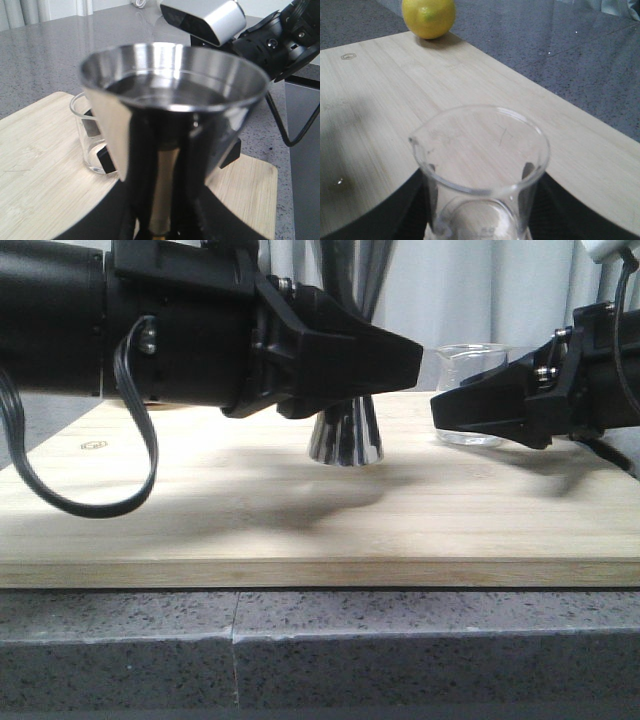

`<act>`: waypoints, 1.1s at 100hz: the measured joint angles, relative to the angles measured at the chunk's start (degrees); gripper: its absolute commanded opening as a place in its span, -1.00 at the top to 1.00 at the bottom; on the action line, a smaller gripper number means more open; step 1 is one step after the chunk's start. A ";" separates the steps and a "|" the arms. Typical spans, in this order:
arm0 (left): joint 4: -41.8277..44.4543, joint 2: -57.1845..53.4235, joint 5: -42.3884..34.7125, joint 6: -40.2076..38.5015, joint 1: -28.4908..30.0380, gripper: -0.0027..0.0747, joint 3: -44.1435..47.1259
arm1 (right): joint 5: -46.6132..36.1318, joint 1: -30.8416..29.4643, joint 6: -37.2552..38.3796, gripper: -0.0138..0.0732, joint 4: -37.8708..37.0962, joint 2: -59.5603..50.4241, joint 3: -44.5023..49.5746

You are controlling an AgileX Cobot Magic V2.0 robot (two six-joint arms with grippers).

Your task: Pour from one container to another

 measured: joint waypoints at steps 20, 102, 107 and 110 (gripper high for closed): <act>0.00 0.00 0.00 0.00 0.00 0.98 0.00 | -0.61 0.00 0.00 -0.16 0.13 0.01 0.00; 0.18 0.00 -0.11 0.00 1.91 0.98 0.00 | -6.88 0.00 -0.20 -0.69 5.70 -1.30 -5.34; 0.18 0.00 -0.11 0.00 2.89 0.98 0.00 | -7.11 0.00 0.02 -0.69 5.74 -2.19 -6.55; 0.18 0.00 -0.11 0.00 3.42 0.98 0.00 | -7.13 0.00 0.43 -0.69 5.84 -2.91 -7.16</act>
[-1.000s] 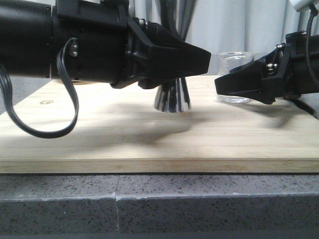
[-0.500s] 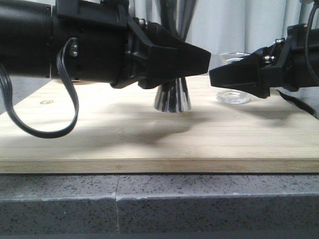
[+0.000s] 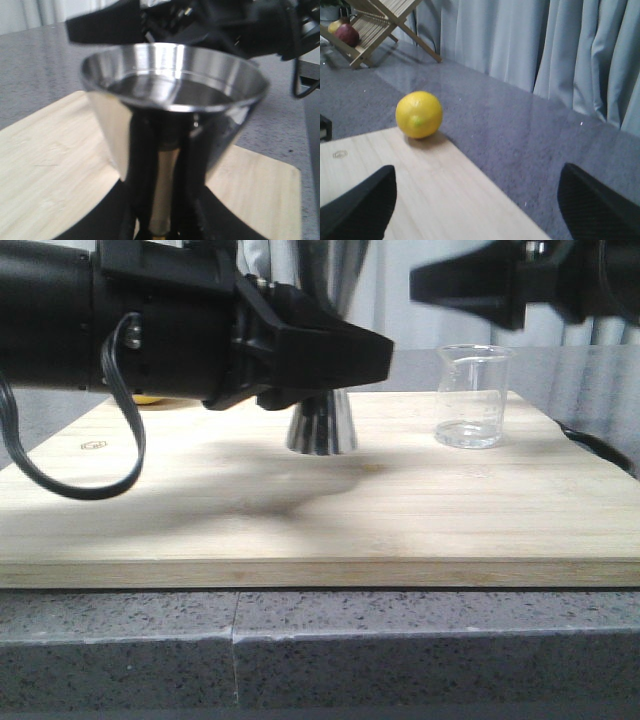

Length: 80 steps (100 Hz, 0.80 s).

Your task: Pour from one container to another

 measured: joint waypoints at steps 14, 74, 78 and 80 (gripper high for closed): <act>0.00 0.00 0.00 0.00 3.16 0.98 0.00 | -0.29 0.00 1.13 -0.69 0.00 -3.19 -2.38; 0.56 0.00 -0.86 0.00 13.49 0.98 0.00 | -0.98 0.00 2.94 -0.69 0.00 -10.31 -3.72; 1.02 0.00 -1.11 0.00 13.49 0.98 0.00 | -0.98 0.00 2.94 -0.69 0.00 -10.31 -3.72; 1.30 0.00 -1.10 0.00 13.49 0.98 0.00 | -0.98 0.00 2.94 -0.69 0.00 -10.31 -3.72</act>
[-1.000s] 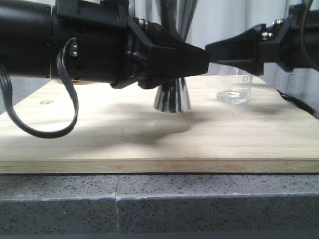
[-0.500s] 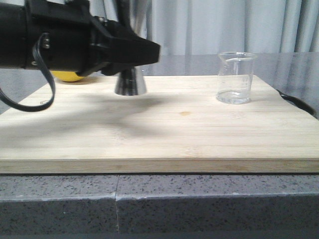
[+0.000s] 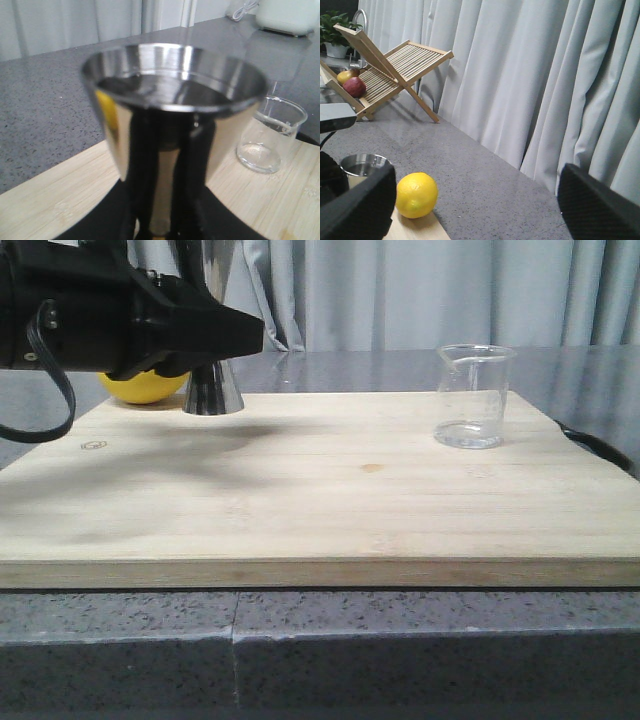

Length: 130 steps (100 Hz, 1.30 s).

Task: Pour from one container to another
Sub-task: 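Lower the filled jigger onto the board with the left gripper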

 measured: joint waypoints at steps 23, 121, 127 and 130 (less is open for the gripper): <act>1.87 0.45 -1.23 -0.47 0.00 0.98 0.00 | 0.00 0.00 0.78 -0.69 0.00 0.00 0.00; 4.66 7.64 -9.42 -0.70 0.00 0.98 -0.45 | 0.00 0.00 0.91 -0.69 0.00 0.00 0.00; 4.66 7.67 -9.86 -0.70 0.00 0.98 -0.45 | 0.00 0.00 0.91 -0.69 0.00 0.00 0.00; 4.76 7.67 -9.96 -0.70 0.00 0.98 -0.45 | 0.00 0.00 0.91 -0.69 0.00 0.00 0.00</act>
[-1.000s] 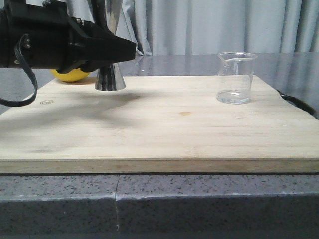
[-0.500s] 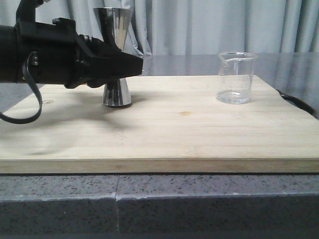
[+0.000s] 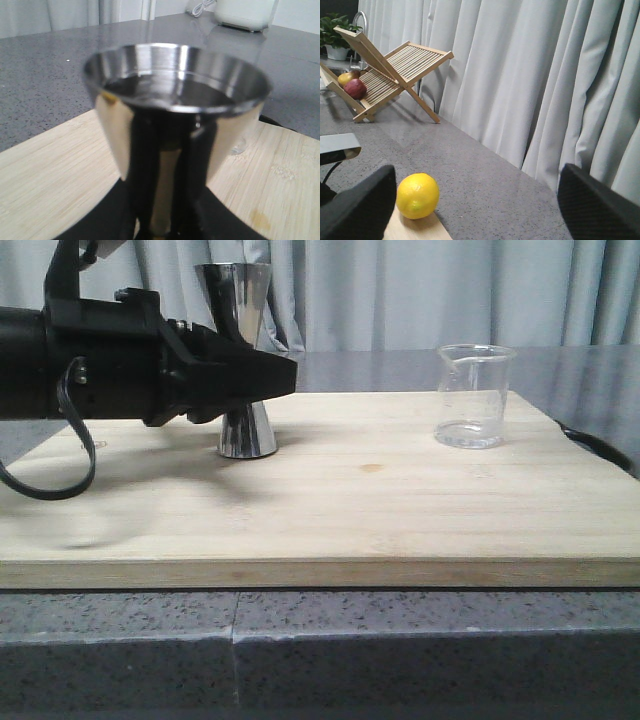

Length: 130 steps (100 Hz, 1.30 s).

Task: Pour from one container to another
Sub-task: 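Lower the filled jigger onto the board with the left gripper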

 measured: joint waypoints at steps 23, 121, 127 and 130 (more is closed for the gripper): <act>0.49 0.22 -0.54 0.00 0.00 0.98 0.00 | 0.00 0.00 0.00 -0.68 0.00 0.00 0.00; 4.76 0.70 -0.89 0.00 0.02 -0.35 -0.08 | 0.00 0.00 0.00 -0.68 0.00 0.00 0.00; 4.79 0.70 -0.89 0.00 0.02 -0.50 -0.08 | 0.00 0.00 0.00 -0.68 0.00 0.00 0.00; 4.79 0.70 -0.89 0.00 0.02 -0.55 -0.08 | 0.00 0.00 0.00 -0.68 0.00 0.00 0.00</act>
